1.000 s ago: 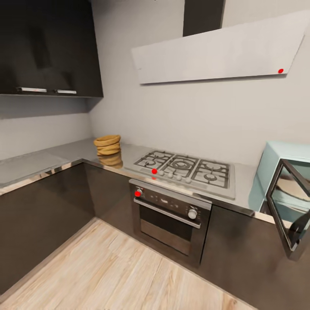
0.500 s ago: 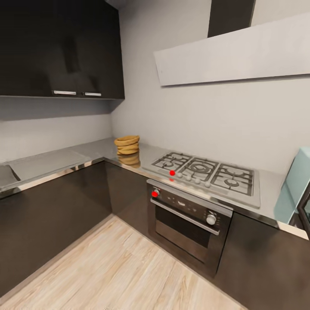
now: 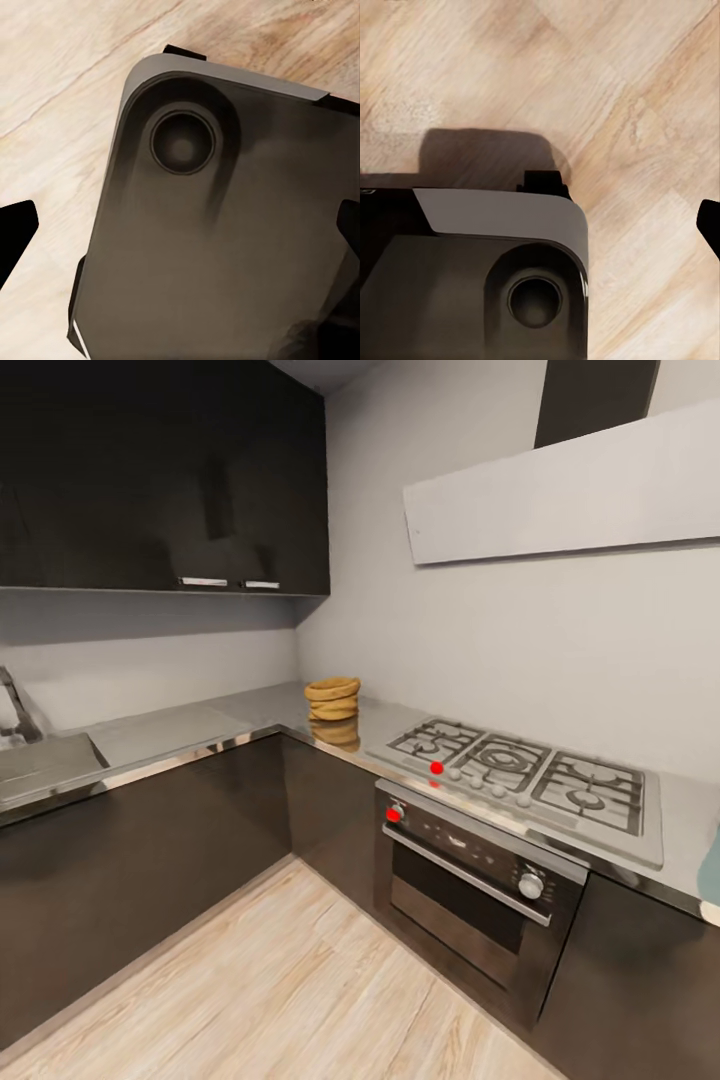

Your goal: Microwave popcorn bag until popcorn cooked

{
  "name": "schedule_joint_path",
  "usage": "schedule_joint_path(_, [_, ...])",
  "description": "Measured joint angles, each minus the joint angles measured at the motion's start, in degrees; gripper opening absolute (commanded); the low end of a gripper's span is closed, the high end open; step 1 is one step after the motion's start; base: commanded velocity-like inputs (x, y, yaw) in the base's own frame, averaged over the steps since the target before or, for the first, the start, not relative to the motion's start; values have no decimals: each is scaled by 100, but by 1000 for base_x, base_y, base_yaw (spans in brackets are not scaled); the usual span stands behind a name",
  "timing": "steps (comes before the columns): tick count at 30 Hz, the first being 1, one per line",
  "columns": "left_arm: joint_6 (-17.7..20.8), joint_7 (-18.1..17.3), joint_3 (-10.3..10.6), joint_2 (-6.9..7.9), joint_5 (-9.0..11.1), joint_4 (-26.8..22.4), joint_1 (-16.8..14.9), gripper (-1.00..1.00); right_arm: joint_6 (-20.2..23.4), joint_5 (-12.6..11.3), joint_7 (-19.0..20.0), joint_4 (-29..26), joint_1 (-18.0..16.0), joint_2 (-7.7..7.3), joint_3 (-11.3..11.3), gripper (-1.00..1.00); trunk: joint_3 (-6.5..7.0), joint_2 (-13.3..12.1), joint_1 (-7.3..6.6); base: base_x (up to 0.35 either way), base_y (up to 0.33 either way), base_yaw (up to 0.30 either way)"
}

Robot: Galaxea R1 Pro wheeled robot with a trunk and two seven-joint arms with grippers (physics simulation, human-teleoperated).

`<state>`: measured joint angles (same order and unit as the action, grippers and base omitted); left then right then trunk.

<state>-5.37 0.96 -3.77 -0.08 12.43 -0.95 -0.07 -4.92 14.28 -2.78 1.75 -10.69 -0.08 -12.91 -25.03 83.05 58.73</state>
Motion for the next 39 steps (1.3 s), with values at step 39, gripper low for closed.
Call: schedule_joint_path(39, [79,-105,0,43,-28,0,2,100,-3,6,34,-8,-5,-79,38,100,3,0,-3,216,154,2])
